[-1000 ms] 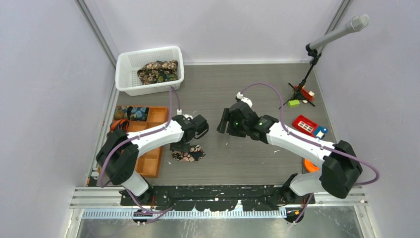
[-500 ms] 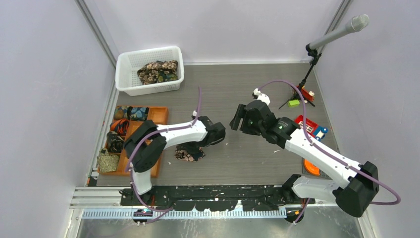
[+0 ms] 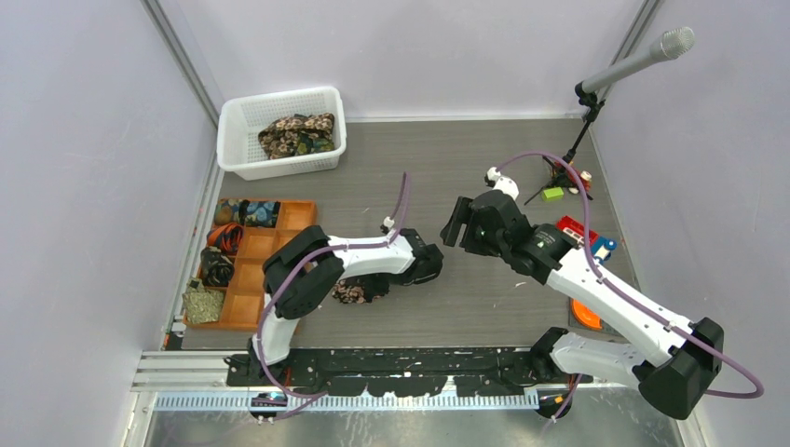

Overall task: Roll the ties
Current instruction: Roll the tie at the center of the board.

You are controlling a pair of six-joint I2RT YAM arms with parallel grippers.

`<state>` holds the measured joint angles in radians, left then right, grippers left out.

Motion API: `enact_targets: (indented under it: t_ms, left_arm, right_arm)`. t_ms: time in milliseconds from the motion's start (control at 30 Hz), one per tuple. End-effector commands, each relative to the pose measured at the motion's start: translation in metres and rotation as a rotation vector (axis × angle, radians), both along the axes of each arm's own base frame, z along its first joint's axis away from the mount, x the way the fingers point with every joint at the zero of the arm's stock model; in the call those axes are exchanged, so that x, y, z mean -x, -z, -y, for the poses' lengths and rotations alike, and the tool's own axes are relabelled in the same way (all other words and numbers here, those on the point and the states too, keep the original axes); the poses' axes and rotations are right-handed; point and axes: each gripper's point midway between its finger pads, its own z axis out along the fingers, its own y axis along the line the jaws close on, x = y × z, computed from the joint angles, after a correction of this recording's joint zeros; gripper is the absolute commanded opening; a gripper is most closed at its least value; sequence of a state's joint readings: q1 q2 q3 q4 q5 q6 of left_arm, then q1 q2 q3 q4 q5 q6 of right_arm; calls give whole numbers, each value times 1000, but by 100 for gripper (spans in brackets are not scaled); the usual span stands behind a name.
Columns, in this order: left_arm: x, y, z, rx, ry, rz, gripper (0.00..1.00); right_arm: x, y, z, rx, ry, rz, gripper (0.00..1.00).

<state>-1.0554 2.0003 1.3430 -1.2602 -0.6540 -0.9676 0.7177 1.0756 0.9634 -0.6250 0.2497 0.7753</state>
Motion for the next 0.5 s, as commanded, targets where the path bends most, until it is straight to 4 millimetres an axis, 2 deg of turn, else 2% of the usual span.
enact_targets:
  t_ms: [0,267,467]
  left_arm:
    - [-2,6,21,74,-23,22,42]
    - [-1,4,34,122,-14,1,49]
    - [-1,-6,39,159,-6,1,55]
  right_arm:
    - [-4,-24,6,-19,24,62,75]
    - [-3,-30,9,-17,29,64,75]
    - [-2,-35,9,-22,28,64,75]
